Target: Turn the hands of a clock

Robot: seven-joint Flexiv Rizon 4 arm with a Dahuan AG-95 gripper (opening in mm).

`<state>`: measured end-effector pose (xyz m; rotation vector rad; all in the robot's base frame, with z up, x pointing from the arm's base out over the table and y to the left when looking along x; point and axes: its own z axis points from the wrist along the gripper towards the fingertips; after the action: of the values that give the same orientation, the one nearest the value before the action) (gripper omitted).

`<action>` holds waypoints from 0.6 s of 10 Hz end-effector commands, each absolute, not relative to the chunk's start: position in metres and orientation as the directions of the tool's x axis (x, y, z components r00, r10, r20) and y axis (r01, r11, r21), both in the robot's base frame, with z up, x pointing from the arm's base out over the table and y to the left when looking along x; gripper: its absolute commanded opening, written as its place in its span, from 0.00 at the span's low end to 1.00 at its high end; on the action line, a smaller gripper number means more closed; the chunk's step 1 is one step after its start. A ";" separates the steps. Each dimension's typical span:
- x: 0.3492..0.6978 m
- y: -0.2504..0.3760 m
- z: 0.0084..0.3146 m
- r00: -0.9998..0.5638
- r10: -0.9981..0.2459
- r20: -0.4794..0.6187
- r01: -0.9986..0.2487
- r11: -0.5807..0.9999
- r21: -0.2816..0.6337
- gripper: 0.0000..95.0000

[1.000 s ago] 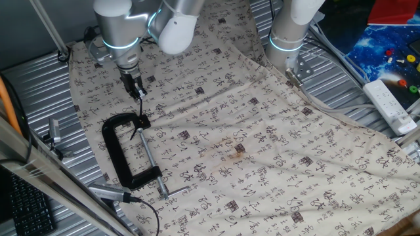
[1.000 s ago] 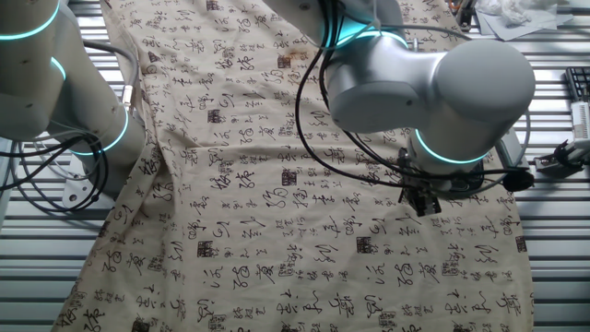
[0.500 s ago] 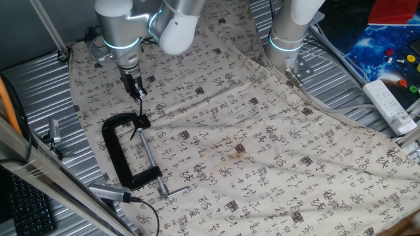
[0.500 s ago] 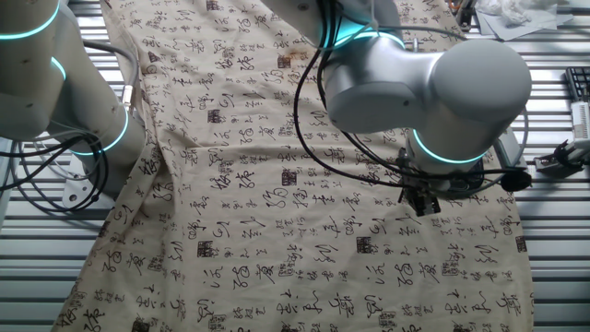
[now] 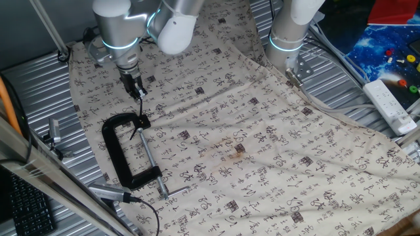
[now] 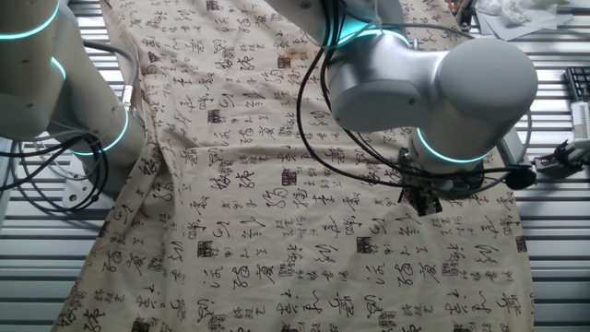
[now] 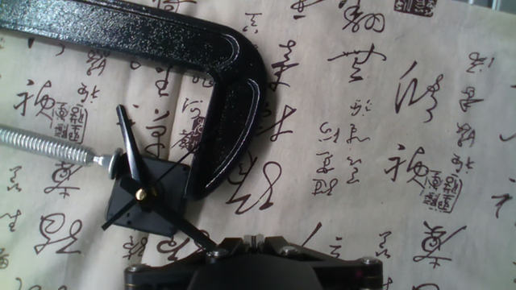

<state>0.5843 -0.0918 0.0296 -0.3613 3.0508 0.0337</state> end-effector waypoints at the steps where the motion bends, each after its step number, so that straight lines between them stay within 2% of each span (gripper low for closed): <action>1: 0.584 -0.092 0.030 -0.965 -0.253 -0.073 -0.255 0.967 0.011 0.00; 6: 0.584 -0.092 0.030 -0.959 -0.277 -0.067 -0.278 0.961 0.003 0.00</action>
<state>0.5840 -0.0922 0.0299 -0.4415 3.0427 0.0166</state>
